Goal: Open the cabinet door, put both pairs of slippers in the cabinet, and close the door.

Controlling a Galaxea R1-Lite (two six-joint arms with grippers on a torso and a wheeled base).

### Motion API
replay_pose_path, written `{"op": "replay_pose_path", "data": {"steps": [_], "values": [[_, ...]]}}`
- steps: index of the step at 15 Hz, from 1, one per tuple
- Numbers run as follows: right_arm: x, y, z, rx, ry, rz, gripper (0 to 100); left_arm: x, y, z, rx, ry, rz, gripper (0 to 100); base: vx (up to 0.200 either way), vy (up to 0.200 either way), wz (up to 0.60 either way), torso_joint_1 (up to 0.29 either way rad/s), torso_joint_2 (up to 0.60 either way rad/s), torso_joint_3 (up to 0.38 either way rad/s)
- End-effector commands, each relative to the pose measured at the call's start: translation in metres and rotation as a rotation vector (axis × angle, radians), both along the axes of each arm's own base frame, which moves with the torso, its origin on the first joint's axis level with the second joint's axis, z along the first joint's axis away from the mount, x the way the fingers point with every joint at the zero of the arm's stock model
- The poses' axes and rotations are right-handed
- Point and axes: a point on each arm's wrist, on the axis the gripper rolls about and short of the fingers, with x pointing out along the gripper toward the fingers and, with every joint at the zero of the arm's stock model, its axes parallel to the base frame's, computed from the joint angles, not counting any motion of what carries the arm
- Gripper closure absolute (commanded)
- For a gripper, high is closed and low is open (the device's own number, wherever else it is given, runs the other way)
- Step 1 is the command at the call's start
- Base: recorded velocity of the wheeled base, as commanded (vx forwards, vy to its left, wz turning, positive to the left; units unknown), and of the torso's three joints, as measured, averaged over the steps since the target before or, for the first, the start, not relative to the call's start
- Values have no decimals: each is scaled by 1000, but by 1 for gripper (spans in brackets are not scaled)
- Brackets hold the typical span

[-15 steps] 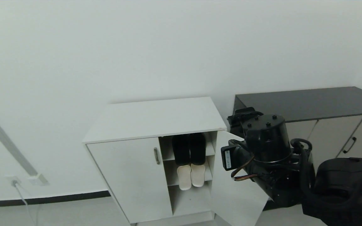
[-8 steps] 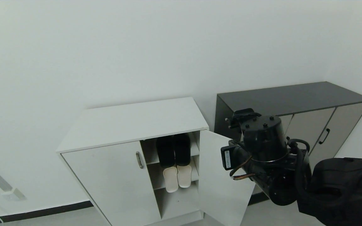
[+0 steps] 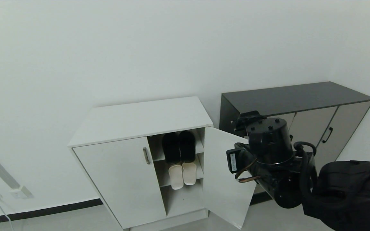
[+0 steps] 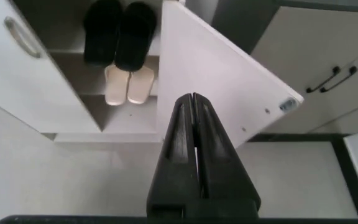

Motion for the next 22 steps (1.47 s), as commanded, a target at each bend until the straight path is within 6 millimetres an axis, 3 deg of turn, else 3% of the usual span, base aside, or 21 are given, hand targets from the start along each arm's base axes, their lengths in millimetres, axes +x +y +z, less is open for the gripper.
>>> {"op": "replay_pose_path", "data": {"steps": [1,2,7,12,17,22], "values": [[9,-5,-1,-6,-6,-25,100,0,0,0,0,0,0,100,0,0,0,0,0,0],[16,-8,-4,-11,-8,-37,100,0,0,0,1,0,0,100,0,0,0,0,0,0],[98,-39,-6,-4,-55,-135,100,0,0,0,0,0,0,100,0,0,0,0,0,0],[158,-53,-34,14,-30,-142,100,0,0,0,0,0,1,100,0,0,0,0,0,0],[183,-56,-59,13,-3,-147,100,0,0,0,0,0,0,100,0,0,0,0,0,0],[194,-57,-81,2,28,-160,100,0,0,0,0,0,1,100,0,0,0,0,0,0]]}}
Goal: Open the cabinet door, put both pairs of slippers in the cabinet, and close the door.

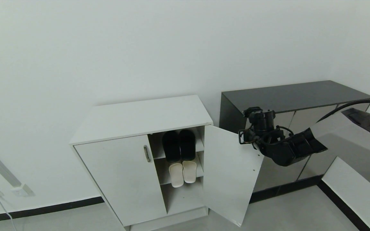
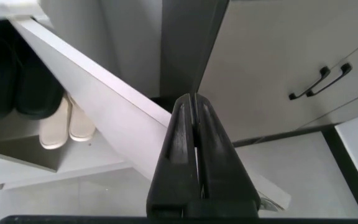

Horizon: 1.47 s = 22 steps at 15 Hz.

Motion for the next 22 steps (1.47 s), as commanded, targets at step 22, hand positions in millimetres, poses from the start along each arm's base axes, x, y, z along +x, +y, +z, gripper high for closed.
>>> {"op": "replay_pose_path", "data": {"steps": [22], "values": [[-87,50,1,18,88,178,100,0,0,0,0,0,-1,100,0,0,0,0,0,0]]}}
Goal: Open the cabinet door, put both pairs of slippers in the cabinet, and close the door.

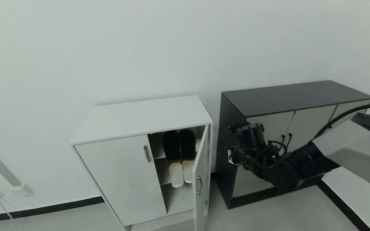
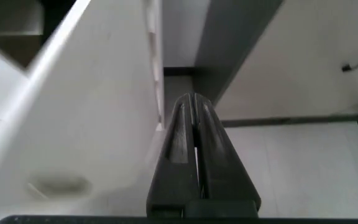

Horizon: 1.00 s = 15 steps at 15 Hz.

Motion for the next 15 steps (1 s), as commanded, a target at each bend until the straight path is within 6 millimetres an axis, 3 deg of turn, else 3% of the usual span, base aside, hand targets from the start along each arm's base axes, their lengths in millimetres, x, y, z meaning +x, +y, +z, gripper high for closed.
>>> {"op": "replay_pose_path", "data": {"steps": [1,3,9,15], "values": [[-12,3,7,1,-9,25,100,0,0,0,0,0,0,100,0,0,0,0,0,0],[-16,9,8,8,-17,43,100,0,0,0,0,0,1,100,0,0,0,0,0,0],[-33,16,5,30,5,147,100,0,0,0,0,0,0,100,0,0,600,5,5,3],[-42,10,-8,45,-29,206,100,0,0,0,0,0,0,100,0,0,0,0,0,0]]}}
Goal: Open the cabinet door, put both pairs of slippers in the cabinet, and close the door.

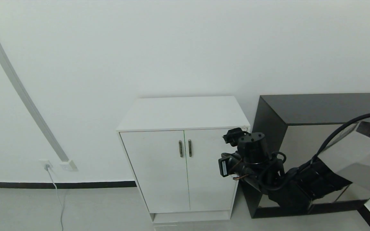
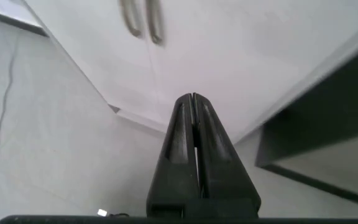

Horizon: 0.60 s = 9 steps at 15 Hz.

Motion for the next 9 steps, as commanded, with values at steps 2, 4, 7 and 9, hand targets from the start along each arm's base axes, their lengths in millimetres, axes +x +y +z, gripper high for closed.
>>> {"op": "replay_pose_path", "data": {"steps": [2,4,7,9], "values": [[-11,-6,-11,6,16,71,100,0,0,0,0,0,-1,100,0,0,0,0,0,0],[-19,-11,-17,12,-3,124,100,0,0,0,0,0,-1,100,0,0,0,0,0,0],[-32,-14,-28,15,18,184,100,0,0,0,1,0,-2,100,0,0,0,0,0,0],[-38,-15,-33,29,17,224,100,0,0,0,1,0,-1,100,100,0,0,1,1,-4]]}}
